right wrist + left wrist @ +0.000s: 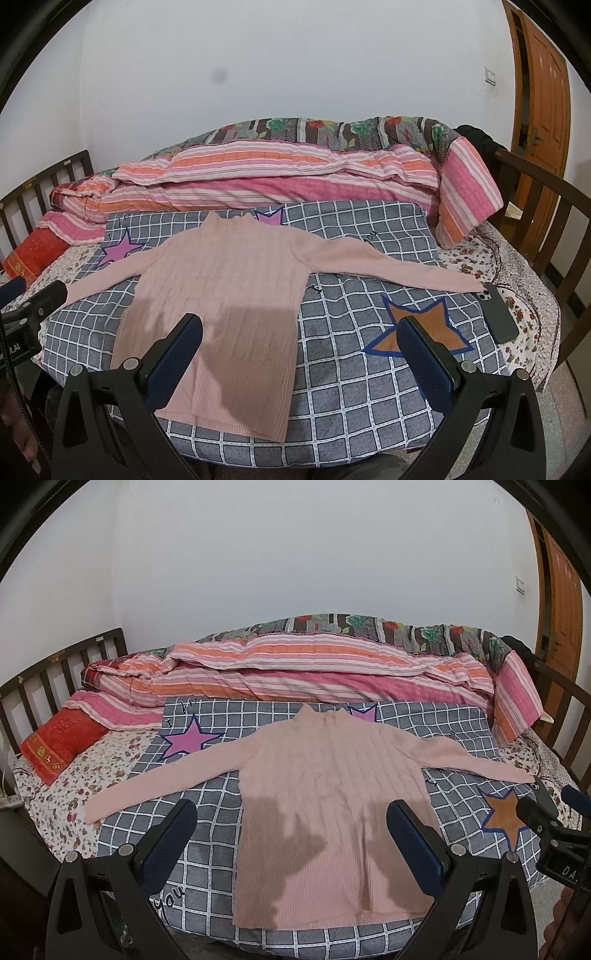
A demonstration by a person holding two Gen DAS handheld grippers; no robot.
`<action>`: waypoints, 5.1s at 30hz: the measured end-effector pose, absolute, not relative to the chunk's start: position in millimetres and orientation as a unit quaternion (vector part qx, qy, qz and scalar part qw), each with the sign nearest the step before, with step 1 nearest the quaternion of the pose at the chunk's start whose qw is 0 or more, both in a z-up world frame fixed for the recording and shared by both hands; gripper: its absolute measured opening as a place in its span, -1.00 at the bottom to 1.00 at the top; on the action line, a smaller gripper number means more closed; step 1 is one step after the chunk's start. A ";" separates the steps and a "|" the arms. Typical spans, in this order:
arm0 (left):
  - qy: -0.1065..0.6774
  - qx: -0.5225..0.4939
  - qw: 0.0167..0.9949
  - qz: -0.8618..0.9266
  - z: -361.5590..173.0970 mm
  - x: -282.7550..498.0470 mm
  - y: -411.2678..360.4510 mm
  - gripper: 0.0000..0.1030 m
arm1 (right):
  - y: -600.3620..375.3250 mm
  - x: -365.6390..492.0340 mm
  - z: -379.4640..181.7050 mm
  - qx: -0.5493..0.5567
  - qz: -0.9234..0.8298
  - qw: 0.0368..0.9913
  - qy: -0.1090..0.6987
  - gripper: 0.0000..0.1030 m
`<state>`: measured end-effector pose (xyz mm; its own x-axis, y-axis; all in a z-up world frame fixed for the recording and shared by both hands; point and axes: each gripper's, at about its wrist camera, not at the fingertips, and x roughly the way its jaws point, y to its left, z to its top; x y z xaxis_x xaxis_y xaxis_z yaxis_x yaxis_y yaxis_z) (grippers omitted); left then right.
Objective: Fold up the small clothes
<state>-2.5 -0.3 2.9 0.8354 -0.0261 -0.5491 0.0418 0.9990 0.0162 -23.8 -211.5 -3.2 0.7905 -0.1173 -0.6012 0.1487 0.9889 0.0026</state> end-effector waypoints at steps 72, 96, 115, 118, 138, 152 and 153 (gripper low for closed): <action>0.243 -0.082 0.962 0.089 -39.1 254.7 127.4 -0.88 | -266.5 102.0 -119.3 0.103 -0.031 0.926 0.362 0.84; 0.362 -0.053 0.911 -0.194 -136.1 289.5 -150.1 -0.22 | -313.8 113.6 -149.7 0.052 -0.039 0.923 0.379 0.83; 0.350 -0.068 0.934 -0.014 -151.3 260.8 93.2 0.49 | -247.5 262.7 -181.0 0.068 0.034 0.891 0.447 -0.04; 0.356 -0.080 0.931 -0.021 -152.7 260.0 107.9 0.49 | -240.2 277.7 -194.1 0.050 0.032 0.880 0.470 -0.30; 0.417 -0.001 0.907 -0.058 -183.2 305.0 51.5 0.49 | -258.6 285.1 -182.5 0.033 -0.001 0.893 0.448 -0.57; 0.408 0.031 0.912 -0.039 -190.2 300.6 44.2 0.72 | -441.9 148.5 -169.7 0.133 -0.164 0.888 0.408 0.27; 0.409 0.032 0.911 -0.037 -190.3 300.7 44.0 0.73 | -454.0 145.0 -177.0 0.153 -0.165 0.881 0.416 0.27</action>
